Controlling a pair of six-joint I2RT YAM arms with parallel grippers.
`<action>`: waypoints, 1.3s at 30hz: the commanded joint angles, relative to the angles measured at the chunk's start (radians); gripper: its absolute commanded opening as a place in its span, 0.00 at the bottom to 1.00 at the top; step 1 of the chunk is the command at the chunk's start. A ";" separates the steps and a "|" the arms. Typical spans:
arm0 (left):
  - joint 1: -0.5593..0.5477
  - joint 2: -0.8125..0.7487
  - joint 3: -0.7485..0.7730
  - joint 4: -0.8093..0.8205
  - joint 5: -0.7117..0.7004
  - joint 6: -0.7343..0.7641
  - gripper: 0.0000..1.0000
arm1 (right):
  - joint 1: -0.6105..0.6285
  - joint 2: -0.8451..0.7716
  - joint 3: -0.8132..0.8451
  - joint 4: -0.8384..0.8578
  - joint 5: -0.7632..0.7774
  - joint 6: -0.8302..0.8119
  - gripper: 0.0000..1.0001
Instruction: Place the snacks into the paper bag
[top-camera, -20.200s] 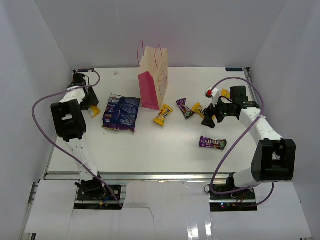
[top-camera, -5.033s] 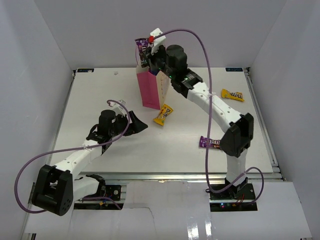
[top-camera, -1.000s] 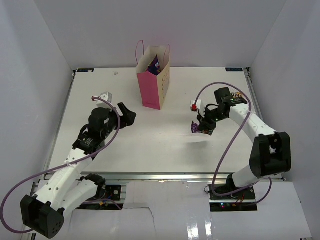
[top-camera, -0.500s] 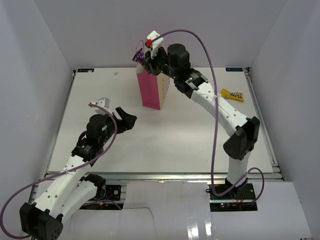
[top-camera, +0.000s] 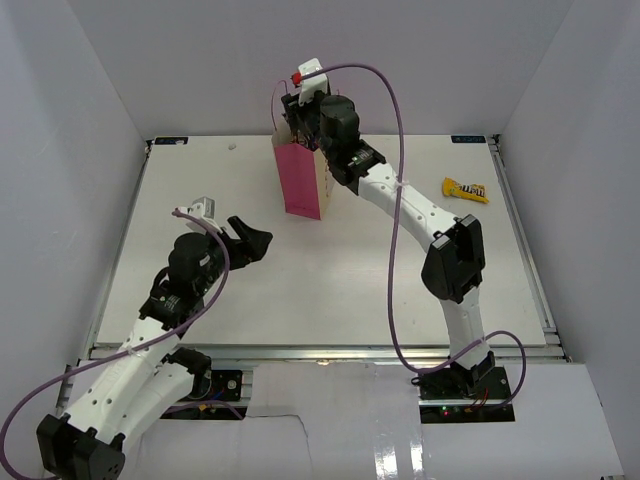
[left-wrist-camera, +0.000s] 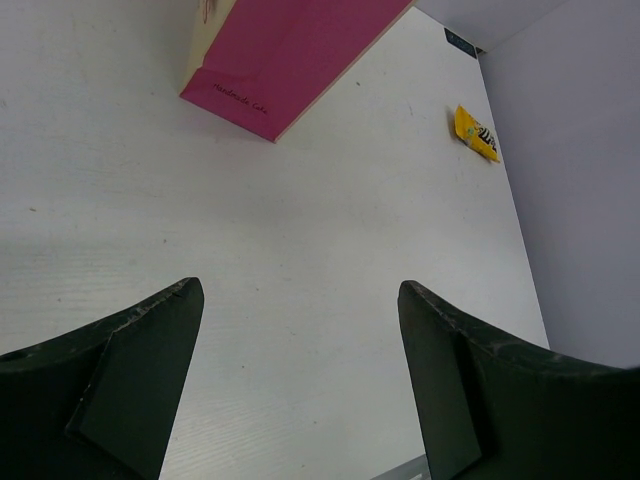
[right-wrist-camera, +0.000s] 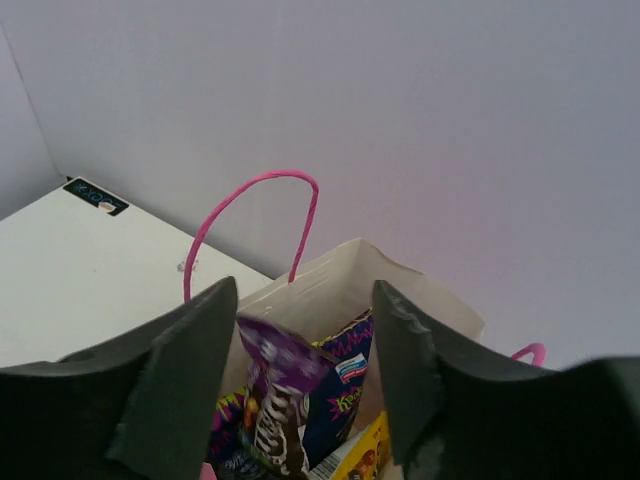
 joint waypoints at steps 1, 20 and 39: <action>0.005 0.013 0.004 0.014 0.014 0.009 0.89 | 0.004 -0.100 -0.017 0.131 0.006 -0.037 0.65; 0.005 0.124 0.010 0.144 0.126 0.051 0.91 | -0.706 -0.302 -0.338 -0.868 -0.834 -0.428 0.88; 0.005 0.228 0.017 0.195 0.206 -0.007 0.91 | -0.913 0.235 0.029 -0.953 -0.533 -1.027 0.85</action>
